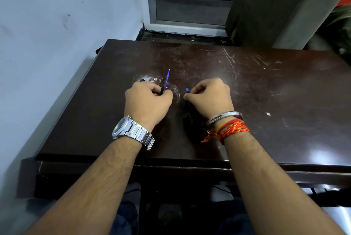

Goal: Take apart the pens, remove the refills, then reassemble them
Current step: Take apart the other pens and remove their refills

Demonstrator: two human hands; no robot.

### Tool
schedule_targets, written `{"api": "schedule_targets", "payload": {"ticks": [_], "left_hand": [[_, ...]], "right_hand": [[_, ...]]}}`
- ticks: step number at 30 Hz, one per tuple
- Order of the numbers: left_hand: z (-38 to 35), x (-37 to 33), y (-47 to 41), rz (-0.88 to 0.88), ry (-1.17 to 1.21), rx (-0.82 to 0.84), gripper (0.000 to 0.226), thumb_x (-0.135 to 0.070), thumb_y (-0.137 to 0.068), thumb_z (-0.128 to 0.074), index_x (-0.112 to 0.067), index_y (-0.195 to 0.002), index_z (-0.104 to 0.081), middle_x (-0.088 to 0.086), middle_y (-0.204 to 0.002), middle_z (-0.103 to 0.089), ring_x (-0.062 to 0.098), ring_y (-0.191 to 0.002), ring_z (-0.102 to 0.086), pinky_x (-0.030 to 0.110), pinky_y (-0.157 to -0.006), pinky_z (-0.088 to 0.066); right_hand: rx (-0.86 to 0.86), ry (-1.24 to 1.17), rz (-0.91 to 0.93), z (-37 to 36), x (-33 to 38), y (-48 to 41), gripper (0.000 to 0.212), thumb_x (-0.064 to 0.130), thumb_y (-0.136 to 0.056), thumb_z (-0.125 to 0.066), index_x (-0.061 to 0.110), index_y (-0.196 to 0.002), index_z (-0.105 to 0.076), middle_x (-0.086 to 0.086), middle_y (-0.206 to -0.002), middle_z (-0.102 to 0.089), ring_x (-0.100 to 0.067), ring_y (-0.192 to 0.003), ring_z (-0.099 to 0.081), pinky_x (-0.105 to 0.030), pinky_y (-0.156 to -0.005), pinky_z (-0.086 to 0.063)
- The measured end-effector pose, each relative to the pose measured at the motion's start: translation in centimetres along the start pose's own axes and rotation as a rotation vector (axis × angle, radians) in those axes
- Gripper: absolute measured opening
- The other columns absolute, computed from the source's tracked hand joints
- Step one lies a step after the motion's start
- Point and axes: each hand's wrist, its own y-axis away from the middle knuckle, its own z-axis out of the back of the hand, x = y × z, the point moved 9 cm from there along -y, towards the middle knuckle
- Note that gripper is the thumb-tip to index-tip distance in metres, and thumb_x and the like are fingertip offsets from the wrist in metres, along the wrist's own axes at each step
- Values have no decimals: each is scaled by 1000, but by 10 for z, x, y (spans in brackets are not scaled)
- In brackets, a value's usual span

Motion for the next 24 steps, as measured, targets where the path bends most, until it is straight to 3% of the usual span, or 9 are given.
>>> {"api": "schedule_targets", "payload": {"ticks": [6, 9, 11, 14, 17, 20, 24], "left_hand": [[-8, -2, 2, -31, -33, 24, 22, -30, -66, -70, -30, -47, -59, -22, -43, -59, -11, -56, -58, -2, -46, -34], [-10, -2, 2, -43, -62, 42, 22, -29, -67, -72, -28, -48, -61, -14, -41, -58, -7, -59, -60, -2, -51, -34], [-13, -2, 2, -46, -62, 67, 22, -28, -68, -73, -28, -50, -61, -14, -40, -56, -4, -60, -61, 3, -60, -40], [-15, -3, 3, -53, -42, 88, 21, -28, -69, -75, -30, -53, -61, -16, -42, -56, -12, -53, -56, -3, -51, -35], [-15, -9, 4, -91, -22, 115, 17, -27, -69, -75, -30, -57, -64, -16, -47, -57, -20, -55, -54, -3, -47, -33], [-15, -15, 6, -127, -4, 131, 18, -27, -69, -75, -30, -56, -64, -16, -49, -58, -18, -55, -55, -2, -47, -34], [-20, -10, 8, -70, -55, 190, 20, -32, -67, -72, -26, -50, -63, -9, -44, -60, -7, -54, -59, 2, -43, -37]], "right_hand": [[86, 146, 32, -18, 5, 0, 23, 23, -74, -78, 22, -59, -61, -10, -93, -67, -15, -74, -58, -20, -66, -40], [97, 176, 54, -19, 4, 0, 23, 27, -74, -80, 21, -61, -61, -6, -86, -67, -3, -66, -47, -12, -53, -29], [62, 141, 95, -15, 8, 1, 20, 29, -74, -78, 19, -63, -65, 0, -77, -66, -4, -65, -50, -8, -53, -30], [-70, -48, 95, -5, 11, 0, 24, 37, -78, -72, 18, -65, -68, 7, -61, -64, -11, -65, -62, -21, -60, -48], [53, -343, -28, -21, 10, 1, 41, 50, -83, -65, 15, -64, -72, 0, -60, -70, -14, -62, -66, -32, -63, -53], [104, -412, 3, -28, 14, 2, 33, 39, -85, -70, 15, -62, -71, 4, -53, -65, -9, -53, -58, -30, -59, -49], [-143, -631, -37, 2, 1, -4, 28, 28, -91, -64, 6, -75, -68, -4, -63, -63, -11, -53, -54, -32, -55, -47]]}}
